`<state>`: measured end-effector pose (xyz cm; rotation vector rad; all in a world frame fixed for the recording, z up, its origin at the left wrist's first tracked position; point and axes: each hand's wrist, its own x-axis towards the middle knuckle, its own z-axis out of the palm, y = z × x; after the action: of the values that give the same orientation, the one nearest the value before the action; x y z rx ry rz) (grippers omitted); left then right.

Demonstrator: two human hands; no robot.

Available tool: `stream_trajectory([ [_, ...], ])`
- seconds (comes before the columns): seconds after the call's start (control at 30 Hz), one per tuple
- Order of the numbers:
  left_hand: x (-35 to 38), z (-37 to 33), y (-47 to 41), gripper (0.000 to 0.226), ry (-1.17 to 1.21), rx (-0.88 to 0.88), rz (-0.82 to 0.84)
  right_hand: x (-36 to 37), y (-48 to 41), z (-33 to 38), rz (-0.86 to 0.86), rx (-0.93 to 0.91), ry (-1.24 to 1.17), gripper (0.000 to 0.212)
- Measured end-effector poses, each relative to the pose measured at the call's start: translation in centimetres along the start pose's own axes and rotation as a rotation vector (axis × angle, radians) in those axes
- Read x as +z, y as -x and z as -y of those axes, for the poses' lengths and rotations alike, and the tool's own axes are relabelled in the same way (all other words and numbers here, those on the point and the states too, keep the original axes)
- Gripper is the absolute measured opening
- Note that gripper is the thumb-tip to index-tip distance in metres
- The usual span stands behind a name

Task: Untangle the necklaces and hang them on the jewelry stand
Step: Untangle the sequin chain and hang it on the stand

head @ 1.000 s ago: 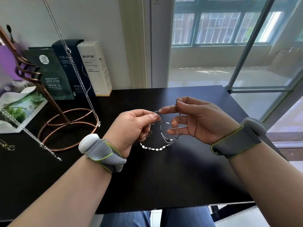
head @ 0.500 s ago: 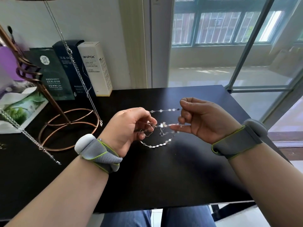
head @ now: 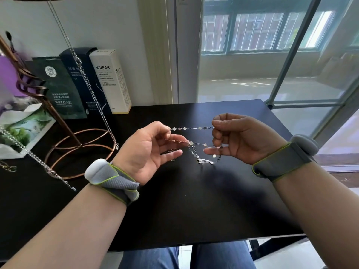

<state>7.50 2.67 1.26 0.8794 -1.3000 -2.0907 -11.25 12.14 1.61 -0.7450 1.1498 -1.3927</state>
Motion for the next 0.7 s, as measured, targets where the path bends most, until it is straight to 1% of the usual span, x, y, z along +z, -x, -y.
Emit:
stream_trajectory([
  [0.1,0.1,-0.1,0.1,0.026,0.123,-0.009,0.039,-0.1,0.0,0.1,-0.009,-0.005,0.055,0.013],
  [0.17,0.2,-0.1,-0.1,0.026,0.135,-0.008,0.038,-0.3,0.0,0.1,-0.018,0.0,0.042,0.011],
  [0.3,0.2,0.3,-0.5,0.024,0.083,-0.006,0.0,-0.6,0.1,0.1,-0.026,0.032,-0.018,0.019],
  [0.5,-0.2,1.2,-0.9,0.022,-0.009,0.006,-0.063,-0.8,0.4,0.2,-0.07,0.038,0.023,0.018],
  [0.7,-0.7,1.4,-0.8,0.02,-0.063,0.03,-0.074,-1.5,0.3,0.1,-0.126,0.008,0.065,0.015],
])
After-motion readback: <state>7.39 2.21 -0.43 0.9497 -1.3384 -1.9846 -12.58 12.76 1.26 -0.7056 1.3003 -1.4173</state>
